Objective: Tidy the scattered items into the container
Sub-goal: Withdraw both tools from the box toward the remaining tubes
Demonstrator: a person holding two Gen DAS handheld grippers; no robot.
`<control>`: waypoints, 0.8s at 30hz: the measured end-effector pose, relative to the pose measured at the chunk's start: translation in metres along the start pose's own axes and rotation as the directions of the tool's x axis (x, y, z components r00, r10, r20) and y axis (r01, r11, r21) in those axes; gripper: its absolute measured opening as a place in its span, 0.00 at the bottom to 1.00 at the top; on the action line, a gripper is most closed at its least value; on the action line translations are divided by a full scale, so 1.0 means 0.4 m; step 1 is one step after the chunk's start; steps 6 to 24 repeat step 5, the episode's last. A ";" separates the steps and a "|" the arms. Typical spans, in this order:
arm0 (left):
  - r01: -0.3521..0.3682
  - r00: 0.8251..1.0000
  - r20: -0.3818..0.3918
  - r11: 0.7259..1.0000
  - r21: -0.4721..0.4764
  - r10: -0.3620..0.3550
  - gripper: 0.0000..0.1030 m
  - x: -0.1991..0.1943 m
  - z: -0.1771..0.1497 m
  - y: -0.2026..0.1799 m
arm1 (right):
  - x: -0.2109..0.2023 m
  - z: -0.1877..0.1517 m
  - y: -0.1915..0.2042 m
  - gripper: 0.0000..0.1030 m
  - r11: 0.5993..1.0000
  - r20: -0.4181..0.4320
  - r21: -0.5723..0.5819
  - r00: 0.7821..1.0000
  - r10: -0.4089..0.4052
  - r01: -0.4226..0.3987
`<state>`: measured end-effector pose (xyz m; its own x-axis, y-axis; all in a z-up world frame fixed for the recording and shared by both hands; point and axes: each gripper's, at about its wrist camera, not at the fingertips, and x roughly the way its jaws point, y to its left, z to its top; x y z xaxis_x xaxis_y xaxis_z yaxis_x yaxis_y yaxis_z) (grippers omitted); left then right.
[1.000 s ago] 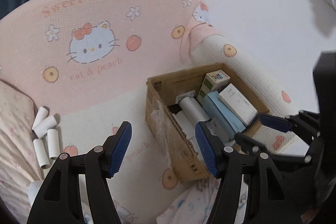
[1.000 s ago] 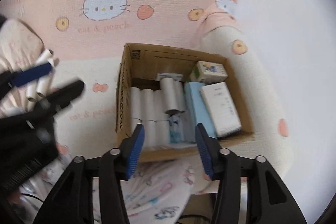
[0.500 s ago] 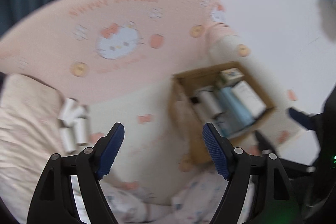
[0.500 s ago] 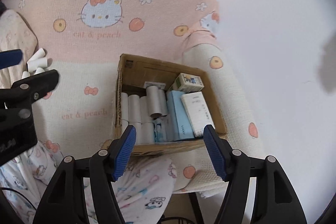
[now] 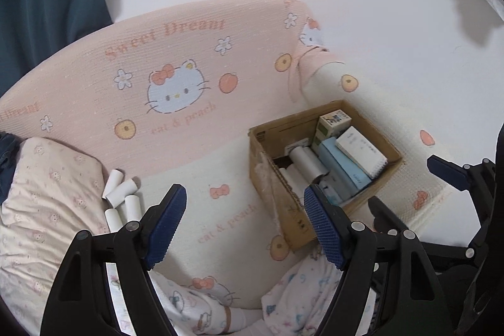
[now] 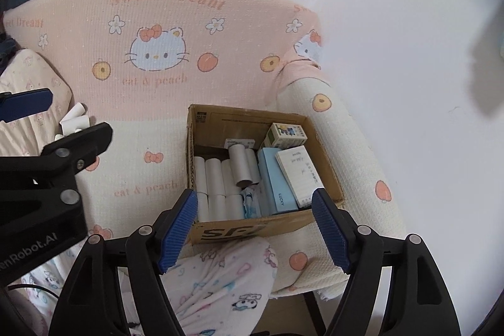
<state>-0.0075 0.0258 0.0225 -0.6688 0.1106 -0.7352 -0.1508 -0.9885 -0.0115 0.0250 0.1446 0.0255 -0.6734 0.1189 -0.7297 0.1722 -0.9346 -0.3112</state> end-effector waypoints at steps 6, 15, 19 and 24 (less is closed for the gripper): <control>0.021 0.999 -0.026 0.999 0.026 -0.021 0.78 0.011 -0.004 -0.030 | 0.002 -0.004 -0.006 0.71 1.000 -0.007 0.008 1.000 -0.004 0.004; 0.021 0.999 -0.026 0.999 0.026 -0.021 0.78 0.011 -0.004 -0.030 | 0.002 -0.004 -0.006 0.71 1.000 -0.007 0.008 1.000 -0.004 0.004; 0.021 0.999 -0.026 0.999 0.026 -0.021 0.78 0.011 -0.004 -0.030 | 0.002 -0.004 -0.006 0.71 1.000 -0.007 0.008 1.000 -0.004 0.004; 0.021 0.999 -0.026 0.999 0.026 -0.021 0.78 0.011 -0.004 -0.030 | 0.002 -0.004 -0.006 0.71 1.000 -0.007 0.008 1.000 -0.004 0.004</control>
